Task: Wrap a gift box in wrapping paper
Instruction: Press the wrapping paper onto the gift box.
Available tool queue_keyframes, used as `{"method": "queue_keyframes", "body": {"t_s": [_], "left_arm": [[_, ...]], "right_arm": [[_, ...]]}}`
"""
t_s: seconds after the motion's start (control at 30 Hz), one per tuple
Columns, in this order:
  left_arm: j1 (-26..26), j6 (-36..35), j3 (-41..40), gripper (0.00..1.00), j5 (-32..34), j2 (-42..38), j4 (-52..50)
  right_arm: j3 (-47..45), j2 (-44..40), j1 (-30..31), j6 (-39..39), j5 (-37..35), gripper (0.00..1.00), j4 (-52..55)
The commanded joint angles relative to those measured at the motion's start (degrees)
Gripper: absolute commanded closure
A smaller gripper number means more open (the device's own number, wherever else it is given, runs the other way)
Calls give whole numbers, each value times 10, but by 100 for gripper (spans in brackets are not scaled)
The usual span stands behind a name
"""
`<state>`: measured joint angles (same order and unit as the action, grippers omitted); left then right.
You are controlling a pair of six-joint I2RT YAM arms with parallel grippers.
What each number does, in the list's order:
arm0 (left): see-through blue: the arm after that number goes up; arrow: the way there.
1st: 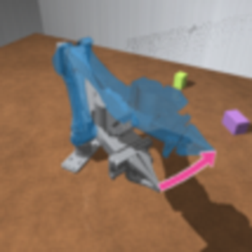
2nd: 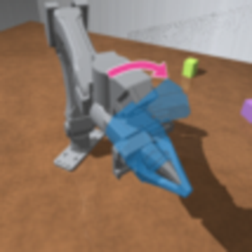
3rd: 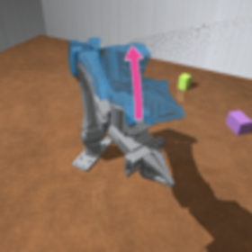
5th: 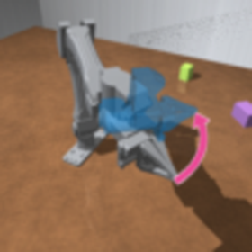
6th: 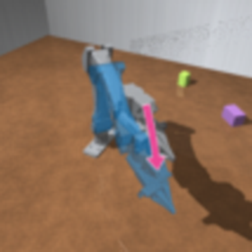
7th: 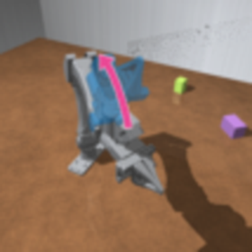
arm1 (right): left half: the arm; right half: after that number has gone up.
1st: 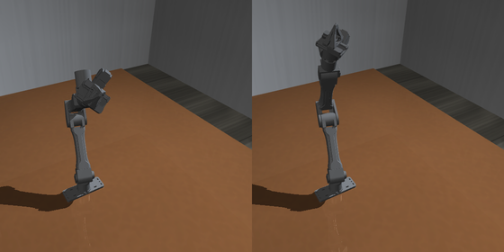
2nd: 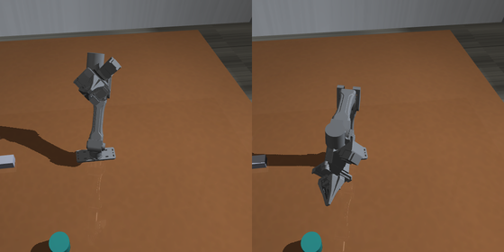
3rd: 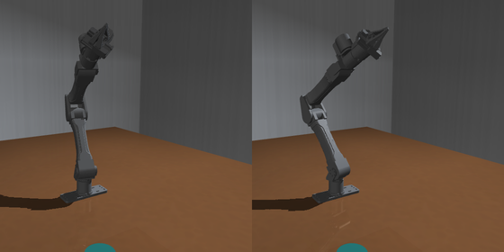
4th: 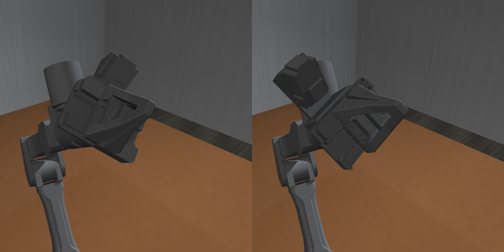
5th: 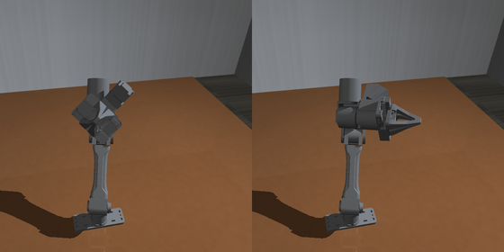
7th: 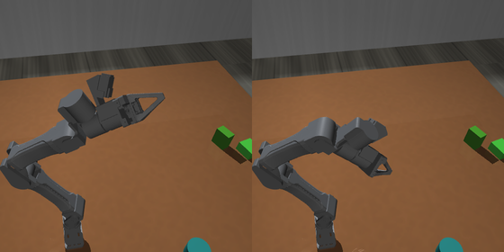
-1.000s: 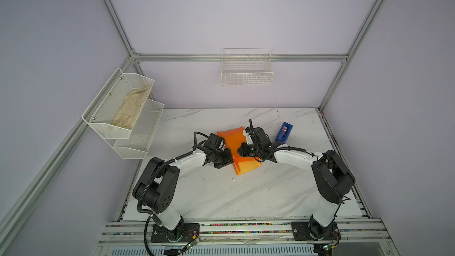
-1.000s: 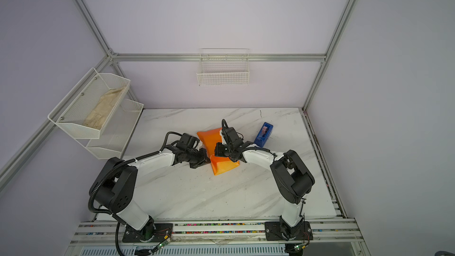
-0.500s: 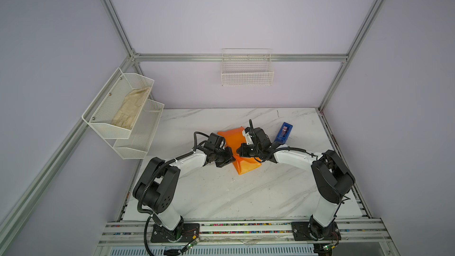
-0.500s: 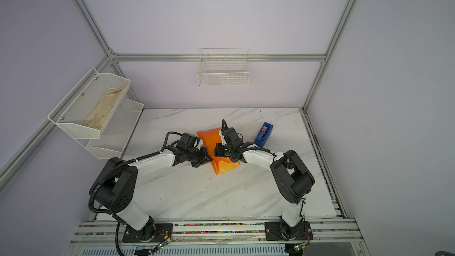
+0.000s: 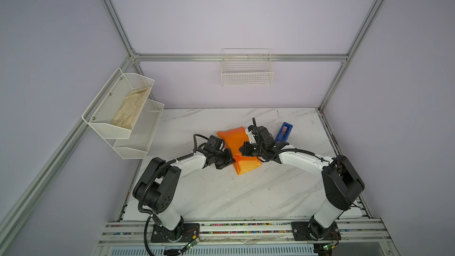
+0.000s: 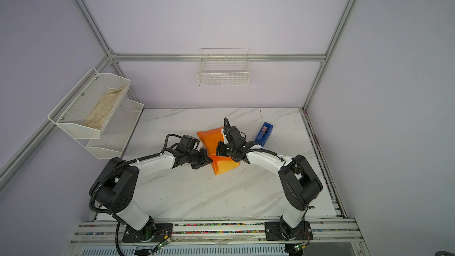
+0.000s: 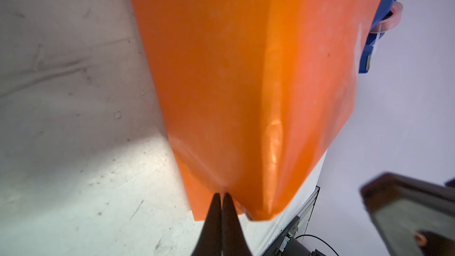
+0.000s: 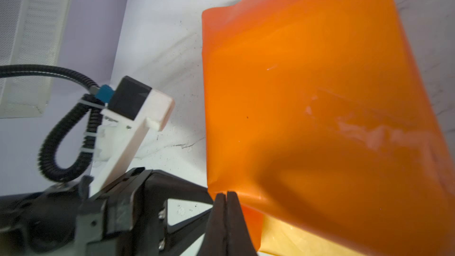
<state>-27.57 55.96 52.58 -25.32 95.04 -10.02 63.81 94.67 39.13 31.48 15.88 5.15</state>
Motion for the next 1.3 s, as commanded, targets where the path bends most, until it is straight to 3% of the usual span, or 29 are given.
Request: {"method": "queue_keyframes", "body": {"t_s": [0.0, 0.17, 0.37, 0.53, 0.6, 0.77, 0.93, 1.1, 1.27], "left_arm": [[-4, 0, -8, 95, -5, -4, 13], [-3, -56, 25, 93, 30, -27, -71], [6, -204, 130, 86, 88, -49, -222], [6, -372, 276, 72, 97, 0, -338], [4, -433, 336, 61, 97, 30, -372], [-11, -547, 433, 44, 129, 88, -394], [-51, -639, 484, 29, 221, 142, -405], [-83, -695, 510, 20, 264, 177, -403], [-98, -718, 520, 18, 284, 201, -394]], "right_arm": [[-36, -39, -3, 17, -12, 96, 29], [-68, -33, -9, 6, -19, 98, 11], [-76, -2, -38, 3, -30, 100, -30], [-98, -40, -58, 6, -21, 100, -31], [-115, -68, -70, 11, -18, 100, -29], [-144, -125, -92, 28, -18, 100, -13], [-147, -156, -97, 29, -22, 100, 11], [-139, -175, -101, 28, -26, 99, 29], [-135, -180, -102, 28, -28, 98, 38]]}}
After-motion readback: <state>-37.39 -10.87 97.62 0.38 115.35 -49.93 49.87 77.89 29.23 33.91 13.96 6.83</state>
